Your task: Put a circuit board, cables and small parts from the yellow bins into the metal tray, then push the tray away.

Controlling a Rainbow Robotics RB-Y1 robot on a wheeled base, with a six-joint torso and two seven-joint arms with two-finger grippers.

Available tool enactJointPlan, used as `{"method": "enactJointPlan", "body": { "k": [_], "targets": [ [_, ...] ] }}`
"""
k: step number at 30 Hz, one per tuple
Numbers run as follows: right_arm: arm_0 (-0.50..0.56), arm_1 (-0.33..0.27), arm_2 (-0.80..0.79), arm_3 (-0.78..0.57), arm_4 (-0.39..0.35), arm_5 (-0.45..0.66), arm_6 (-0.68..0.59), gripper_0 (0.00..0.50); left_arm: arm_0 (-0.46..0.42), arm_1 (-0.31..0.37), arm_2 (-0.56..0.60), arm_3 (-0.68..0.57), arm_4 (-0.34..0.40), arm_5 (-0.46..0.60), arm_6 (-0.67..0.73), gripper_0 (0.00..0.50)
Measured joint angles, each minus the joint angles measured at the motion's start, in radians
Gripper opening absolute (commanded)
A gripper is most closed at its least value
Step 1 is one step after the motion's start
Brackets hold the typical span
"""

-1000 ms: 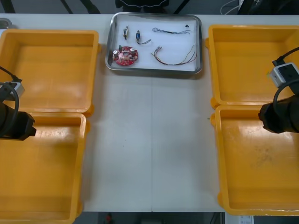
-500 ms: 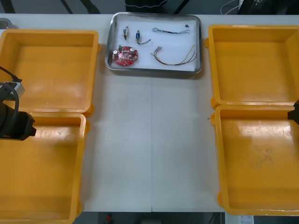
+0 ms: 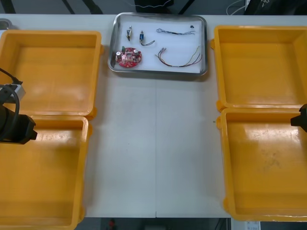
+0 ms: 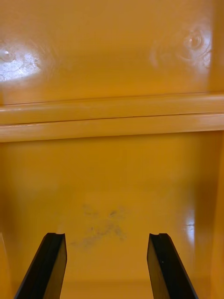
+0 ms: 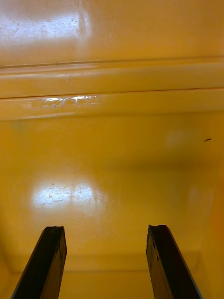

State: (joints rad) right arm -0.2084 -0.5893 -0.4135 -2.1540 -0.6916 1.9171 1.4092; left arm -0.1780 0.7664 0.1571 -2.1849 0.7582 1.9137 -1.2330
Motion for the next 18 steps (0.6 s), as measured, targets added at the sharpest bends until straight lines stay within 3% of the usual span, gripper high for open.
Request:
{"method": "enactJointPlan", "body": {
  "k": [18],
  "targets": [
    [0.006,0.0,0.0,0.001,-0.019,0.0,-0.025,0.5,0.0,0.0,0.0,0.0,0.0,0.0,0.0,0.5]
  ]
}}
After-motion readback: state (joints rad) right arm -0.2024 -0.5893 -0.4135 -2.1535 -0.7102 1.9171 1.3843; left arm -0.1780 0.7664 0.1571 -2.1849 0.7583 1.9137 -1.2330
